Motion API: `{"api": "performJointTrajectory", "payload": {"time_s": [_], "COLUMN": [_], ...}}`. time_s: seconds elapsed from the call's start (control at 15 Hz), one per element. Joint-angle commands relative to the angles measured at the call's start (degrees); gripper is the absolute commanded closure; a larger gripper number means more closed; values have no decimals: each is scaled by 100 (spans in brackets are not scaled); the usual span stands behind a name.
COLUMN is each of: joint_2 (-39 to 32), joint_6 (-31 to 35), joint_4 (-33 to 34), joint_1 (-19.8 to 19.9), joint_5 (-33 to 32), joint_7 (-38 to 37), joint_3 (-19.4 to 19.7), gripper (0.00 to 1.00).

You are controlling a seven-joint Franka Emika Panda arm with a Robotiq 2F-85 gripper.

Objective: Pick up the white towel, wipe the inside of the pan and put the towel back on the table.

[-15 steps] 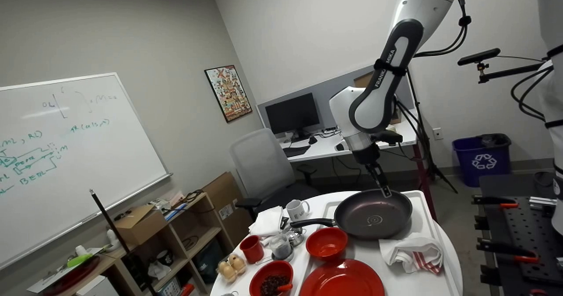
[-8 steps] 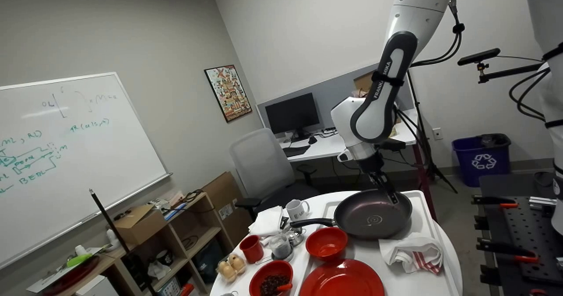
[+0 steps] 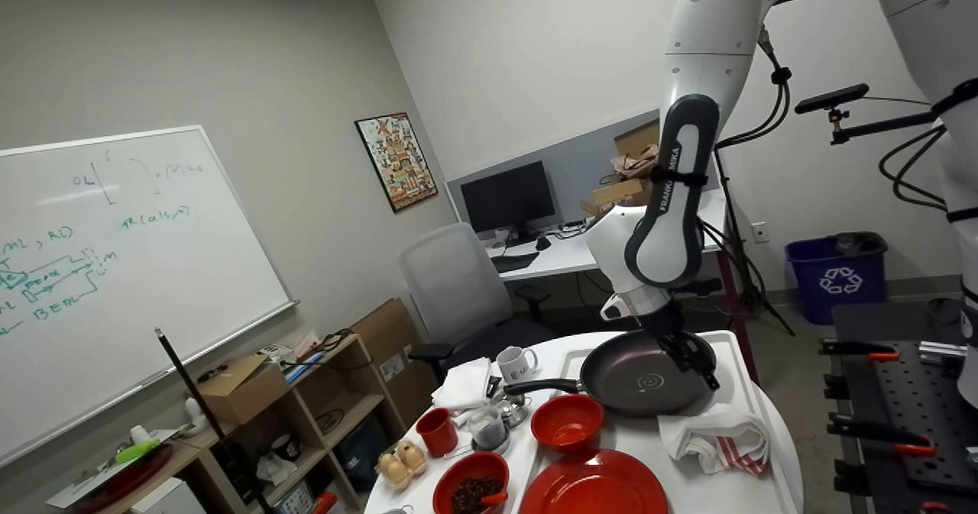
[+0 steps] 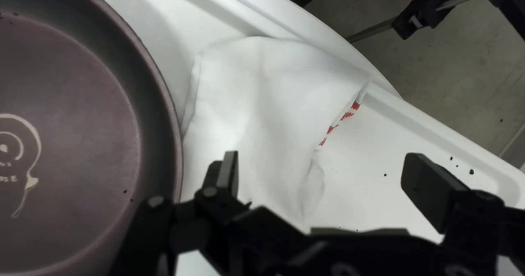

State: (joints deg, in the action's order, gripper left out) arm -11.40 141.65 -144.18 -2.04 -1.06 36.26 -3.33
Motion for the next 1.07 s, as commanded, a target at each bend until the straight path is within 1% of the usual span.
{"api": "performJointTrajectory", "payload": {"time_s": [0.0,0.2,0.33,0.53,0.73,1.0], "joint_2": [-425,-776,-970,-1197,-1396,-1681], "joint_6": [321,257,217,221,289,373], "joint_4": [-73,3,72,162,303,554], "joint_1": [-56,-197,-243,-256,-176,5], "joint_5": [-550,-1356,-1777,-2183,-2294,-2162], "joint_7": [-215,-575,-767,-844,-702,-338], "joint_3": [-94,-14,7,-13,-81,-217], "gripper": [0,0,0,0,0,0]}}
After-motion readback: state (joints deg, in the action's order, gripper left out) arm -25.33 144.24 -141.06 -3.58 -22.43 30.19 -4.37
